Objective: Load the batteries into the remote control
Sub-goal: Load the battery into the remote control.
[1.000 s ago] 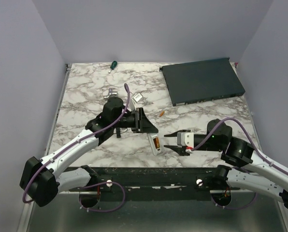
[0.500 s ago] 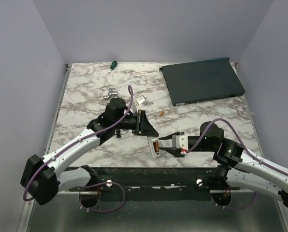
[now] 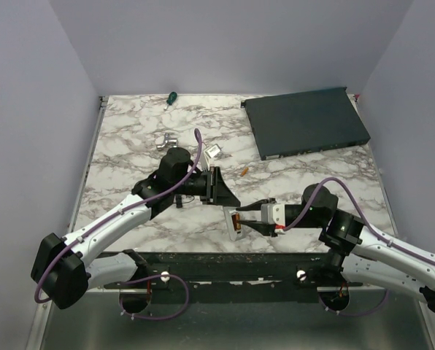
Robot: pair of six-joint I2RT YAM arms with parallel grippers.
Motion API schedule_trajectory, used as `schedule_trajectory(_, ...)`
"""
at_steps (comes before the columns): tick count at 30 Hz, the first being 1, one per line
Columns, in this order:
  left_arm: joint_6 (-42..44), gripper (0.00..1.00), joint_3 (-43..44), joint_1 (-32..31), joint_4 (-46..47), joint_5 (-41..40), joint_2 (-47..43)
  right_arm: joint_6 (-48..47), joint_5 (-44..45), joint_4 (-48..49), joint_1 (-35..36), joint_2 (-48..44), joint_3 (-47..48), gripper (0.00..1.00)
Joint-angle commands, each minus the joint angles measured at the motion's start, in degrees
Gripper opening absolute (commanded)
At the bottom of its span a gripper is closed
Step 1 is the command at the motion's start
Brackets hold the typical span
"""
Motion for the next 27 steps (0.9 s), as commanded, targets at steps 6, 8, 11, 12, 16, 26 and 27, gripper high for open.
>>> schedule_trajectory(6,0.35,0.00,2.19,-0.62,1.51,1.87,-0.19,0.74,-1.09,2.56,0.10,0.52,-1.46,0.37)
schedule_trajectory(8,0.33,0.00,2.27,-0.60,1.49,1.87,-0.20,0.74,-0.92,2.56,0.10,0.58,-1.63,0.36)
schedule_trajectory(11,0.32,0.00,2.34,-0.61,1.51,1.82,-0.24,0.74,-0.89,2.54,0.17,0.62,-1.87,0.35)
schedule_trajectory(12,0.34,0.00,2.32,-0.71,1.51,1.91,-0.20,0.74,-0.87,2.56,0.12,0.61,-1.88,0.35)
schedule_trajectory(16,0.36,0.00,2.28,-0.74,1.51,2.03,-0.20,0.74,-0.52,2.47,0.11,0.53,-1.96,0.33)
schedule_trajectory(26,0.37,0.00,2.30,-0.85,1.49,2.12,-0.28,0.66,-0.22,1.44,0.12,0.94,-1.55,0.31)
schedule_trajectory(27,0.42,0.00,2.27,-0.94,1.56,2.12,-0.34,0.60,-0.17,1.38,0.12,0.97,-1.49,0.31)
